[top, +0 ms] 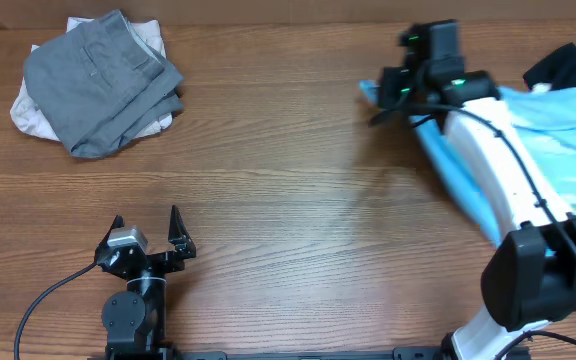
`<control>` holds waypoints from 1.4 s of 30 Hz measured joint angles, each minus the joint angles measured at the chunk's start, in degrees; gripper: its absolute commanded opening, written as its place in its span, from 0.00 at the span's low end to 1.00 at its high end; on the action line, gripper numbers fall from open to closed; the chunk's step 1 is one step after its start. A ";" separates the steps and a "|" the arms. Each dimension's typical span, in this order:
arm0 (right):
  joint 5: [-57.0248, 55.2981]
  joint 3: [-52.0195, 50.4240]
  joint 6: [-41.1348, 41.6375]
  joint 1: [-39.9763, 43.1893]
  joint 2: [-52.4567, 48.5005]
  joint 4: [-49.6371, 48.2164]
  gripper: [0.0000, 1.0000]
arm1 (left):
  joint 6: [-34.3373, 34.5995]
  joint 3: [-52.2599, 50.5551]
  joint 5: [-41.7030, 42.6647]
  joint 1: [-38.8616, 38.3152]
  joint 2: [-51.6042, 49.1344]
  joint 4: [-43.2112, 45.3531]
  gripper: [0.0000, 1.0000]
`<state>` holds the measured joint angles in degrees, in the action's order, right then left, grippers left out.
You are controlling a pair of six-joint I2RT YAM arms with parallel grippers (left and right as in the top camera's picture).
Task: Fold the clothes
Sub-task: 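Drag the blue T-shirt with the right gripper toward table center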
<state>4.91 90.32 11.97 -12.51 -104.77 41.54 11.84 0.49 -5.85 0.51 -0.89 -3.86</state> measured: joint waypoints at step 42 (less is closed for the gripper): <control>-12.48 0.92 16.50 -14.62 19.85 19.10 1.00 | 0.00 0.00 0.00 0.00 -0.02 0.00 1.00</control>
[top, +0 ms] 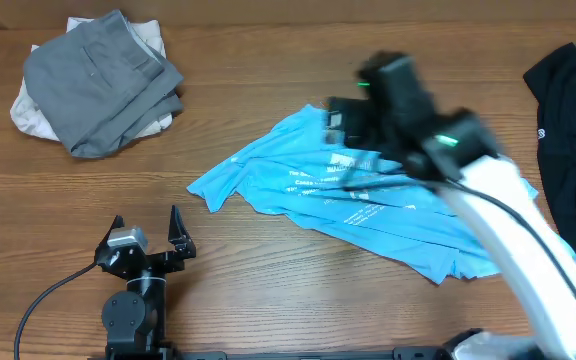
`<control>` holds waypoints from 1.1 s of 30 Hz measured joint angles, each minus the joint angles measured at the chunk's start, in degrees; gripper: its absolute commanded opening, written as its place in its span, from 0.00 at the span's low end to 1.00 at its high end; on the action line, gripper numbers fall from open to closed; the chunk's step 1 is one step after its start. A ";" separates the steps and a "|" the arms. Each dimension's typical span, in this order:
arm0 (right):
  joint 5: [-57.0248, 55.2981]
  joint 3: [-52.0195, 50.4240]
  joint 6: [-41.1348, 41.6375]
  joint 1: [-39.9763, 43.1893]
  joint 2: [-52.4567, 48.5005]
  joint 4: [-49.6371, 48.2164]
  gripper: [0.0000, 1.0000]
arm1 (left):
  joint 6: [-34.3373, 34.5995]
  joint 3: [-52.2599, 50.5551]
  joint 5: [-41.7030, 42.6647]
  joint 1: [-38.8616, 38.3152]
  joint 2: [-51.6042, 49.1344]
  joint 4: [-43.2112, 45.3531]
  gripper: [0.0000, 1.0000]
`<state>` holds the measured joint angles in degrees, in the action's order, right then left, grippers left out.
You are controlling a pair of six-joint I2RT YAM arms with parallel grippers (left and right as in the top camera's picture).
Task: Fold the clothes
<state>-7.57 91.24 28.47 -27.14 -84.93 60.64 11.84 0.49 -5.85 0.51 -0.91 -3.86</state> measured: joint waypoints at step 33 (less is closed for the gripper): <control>-8.74 -27.85 35.50 20.17 13.84 19.19 1.00 | 0.00 0.00 0.00 0.00 0.02 0.00 1.00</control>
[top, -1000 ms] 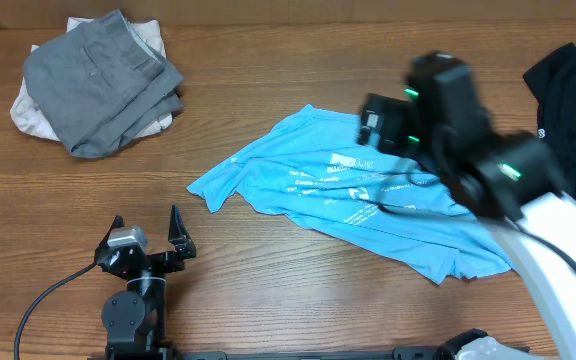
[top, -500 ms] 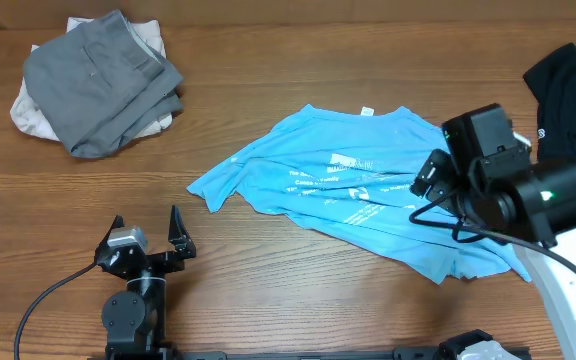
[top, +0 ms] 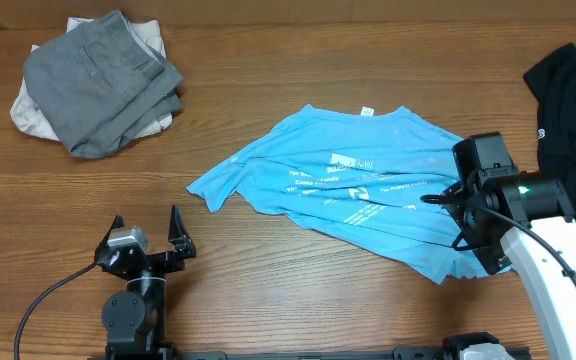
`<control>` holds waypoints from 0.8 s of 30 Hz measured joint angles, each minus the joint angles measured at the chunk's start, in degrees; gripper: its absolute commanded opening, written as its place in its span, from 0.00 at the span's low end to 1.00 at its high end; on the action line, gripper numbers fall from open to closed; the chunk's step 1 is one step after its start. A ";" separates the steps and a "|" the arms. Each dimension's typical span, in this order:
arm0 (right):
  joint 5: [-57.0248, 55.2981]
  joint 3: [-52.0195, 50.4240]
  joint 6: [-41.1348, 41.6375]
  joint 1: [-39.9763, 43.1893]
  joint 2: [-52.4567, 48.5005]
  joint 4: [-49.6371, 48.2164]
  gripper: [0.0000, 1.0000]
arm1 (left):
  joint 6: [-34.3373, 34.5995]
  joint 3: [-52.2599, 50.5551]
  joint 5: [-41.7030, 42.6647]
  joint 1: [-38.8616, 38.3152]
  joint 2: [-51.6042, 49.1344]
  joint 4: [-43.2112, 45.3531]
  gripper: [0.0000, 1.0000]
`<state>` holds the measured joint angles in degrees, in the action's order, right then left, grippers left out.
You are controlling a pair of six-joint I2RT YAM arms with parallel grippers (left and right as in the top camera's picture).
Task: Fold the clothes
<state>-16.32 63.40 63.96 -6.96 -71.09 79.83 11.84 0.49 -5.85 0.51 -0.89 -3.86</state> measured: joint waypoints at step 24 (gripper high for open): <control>13.62 -23.93 -10.03 9.97 -0.17 -28.20 0.79 | 0.00 0.00 0.02 0.00 0.00 -0.02 1.00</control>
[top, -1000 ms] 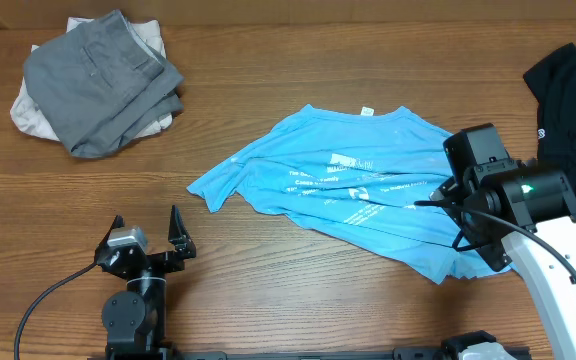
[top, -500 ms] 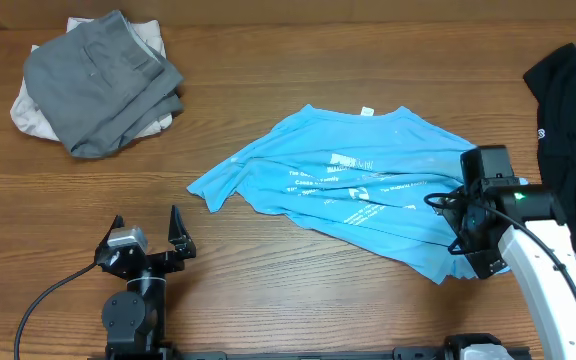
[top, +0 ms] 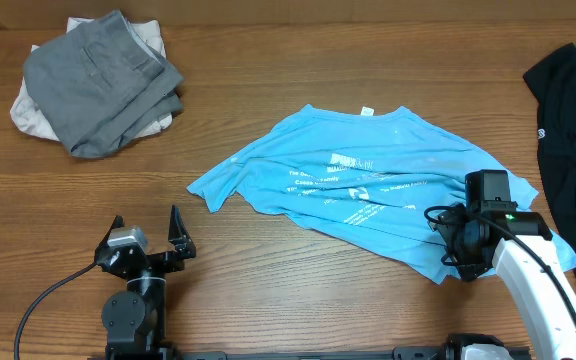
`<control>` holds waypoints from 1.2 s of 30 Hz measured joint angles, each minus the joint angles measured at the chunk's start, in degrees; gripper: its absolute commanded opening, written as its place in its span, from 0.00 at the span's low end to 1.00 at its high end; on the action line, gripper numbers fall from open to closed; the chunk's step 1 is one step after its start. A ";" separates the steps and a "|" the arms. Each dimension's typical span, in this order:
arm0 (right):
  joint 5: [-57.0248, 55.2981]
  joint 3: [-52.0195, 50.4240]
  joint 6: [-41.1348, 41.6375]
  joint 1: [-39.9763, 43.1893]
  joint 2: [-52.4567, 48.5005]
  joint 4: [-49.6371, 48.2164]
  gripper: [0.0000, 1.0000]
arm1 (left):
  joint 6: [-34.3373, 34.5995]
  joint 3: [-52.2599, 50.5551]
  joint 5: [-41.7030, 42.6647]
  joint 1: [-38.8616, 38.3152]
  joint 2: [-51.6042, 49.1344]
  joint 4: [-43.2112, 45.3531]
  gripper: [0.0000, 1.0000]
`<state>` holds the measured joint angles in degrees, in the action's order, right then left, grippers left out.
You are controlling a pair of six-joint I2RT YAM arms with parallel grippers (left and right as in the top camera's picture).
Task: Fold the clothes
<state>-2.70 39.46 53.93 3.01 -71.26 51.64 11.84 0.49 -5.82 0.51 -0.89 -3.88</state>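
Note:
A light blue T-shirt [top: 368, 190] with white print lies spread but wrinkled on the wooden table, right of the middle, its collar toward the back. One sleeve points left toward the table's centre. My right gripper [top: 444, 240] hangs low over the shirt's front right hem. Its fingers look spread and nothing shows between them. My left gripper [top: 148, 230] rests at the front left, open and empty, well apart from the shirt.
A folded grey garment [top: 103, 75] lies on a pale one [top: 23, 115] at the back left. A black garment [top: 573, 120] lies heaped along the right edge, close to the blue shirt. The right arm's white link [top: 538, 290] runs along the front right.
My right gripper has shifted a little toward the front, from the shirt's right side to its front right hem. The shirt lies as it did. The left arm has not moved.
The blue shirt first lay bunched at the far right under my outstretched right arm. Then it was at the table's middle with the right gripper over it. After that it lay spread with the gripper back at its right side, now at its hem.

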 measured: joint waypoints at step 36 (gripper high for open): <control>-2.19 -0.20 -1.99 0.00 -9.70 -1.29 0.14 | 0.00 0.00 -0.02 0.00 0.00 0.02 1.00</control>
<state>-4.89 39.27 51.94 3.01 -80.97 50.35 11.84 0.49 -5.85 0.51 -0.89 -3.86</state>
